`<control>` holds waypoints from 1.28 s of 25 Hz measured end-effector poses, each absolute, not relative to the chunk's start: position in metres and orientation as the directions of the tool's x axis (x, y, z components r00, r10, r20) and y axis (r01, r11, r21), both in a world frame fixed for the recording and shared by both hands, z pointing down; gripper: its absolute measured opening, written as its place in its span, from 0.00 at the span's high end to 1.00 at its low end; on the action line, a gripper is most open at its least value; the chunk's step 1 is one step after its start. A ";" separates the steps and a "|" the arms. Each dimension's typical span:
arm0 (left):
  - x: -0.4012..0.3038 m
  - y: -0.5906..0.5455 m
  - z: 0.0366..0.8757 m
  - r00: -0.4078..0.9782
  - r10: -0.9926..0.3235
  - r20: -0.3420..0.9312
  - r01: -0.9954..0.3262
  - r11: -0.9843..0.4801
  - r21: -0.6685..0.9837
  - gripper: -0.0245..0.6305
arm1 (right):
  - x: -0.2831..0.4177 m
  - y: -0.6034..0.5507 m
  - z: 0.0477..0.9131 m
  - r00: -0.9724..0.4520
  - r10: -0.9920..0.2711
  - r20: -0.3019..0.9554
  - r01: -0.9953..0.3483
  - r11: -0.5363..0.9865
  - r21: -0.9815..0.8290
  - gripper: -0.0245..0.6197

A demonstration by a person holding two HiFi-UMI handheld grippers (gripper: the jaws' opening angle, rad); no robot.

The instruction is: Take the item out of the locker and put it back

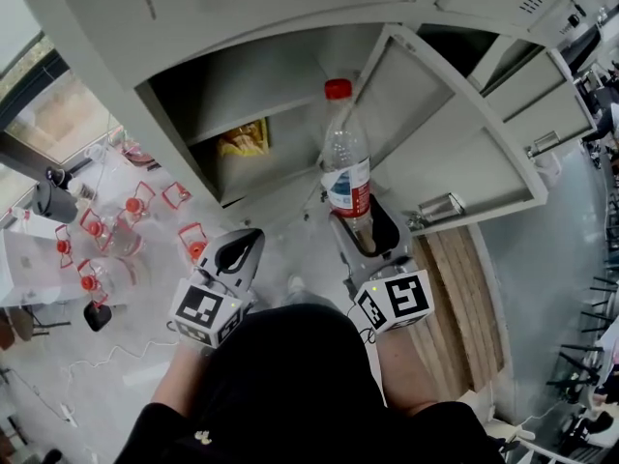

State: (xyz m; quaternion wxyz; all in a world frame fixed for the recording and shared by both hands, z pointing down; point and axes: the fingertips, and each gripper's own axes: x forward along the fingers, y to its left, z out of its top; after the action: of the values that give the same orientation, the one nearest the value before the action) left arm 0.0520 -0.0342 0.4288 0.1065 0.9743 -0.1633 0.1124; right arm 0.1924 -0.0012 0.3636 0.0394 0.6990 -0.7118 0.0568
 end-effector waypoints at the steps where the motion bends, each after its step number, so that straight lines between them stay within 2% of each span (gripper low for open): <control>1: 0.049 -0.035 0.428 0.918 -0.303 0.254 -0.351 -0.921 0.170 0.94 | 0.191 -0.005 0.364 -0.024 -0.991 0.135 -0.999 0.020 -0.030 0.55; 19: -0.016 -0.055 0.422 0.826 -0.484 0.288 -0.537 -0.831 0.144 0.94 | 0.167 -0.095 0.346 -0.137 -0.989 0.063 -0.989 0.133 -0.061 0.55; 32: -0.034 -0.068 0.421 0.785 -0.550 0.286 -0.601 -0.788 0.133 0.94 | 0.164 -0.147 0.318 -0.162 -0.987 -0.012 -0.985 0.162 -0.064 0.54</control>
State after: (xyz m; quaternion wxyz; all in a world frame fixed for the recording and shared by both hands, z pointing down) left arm -0.0336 -0.0678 0.4205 0.1088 0.9384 -0.3065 0.1167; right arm 0.1639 -0.1470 0.3183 -0.0255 0.6469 -0.7619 0.0204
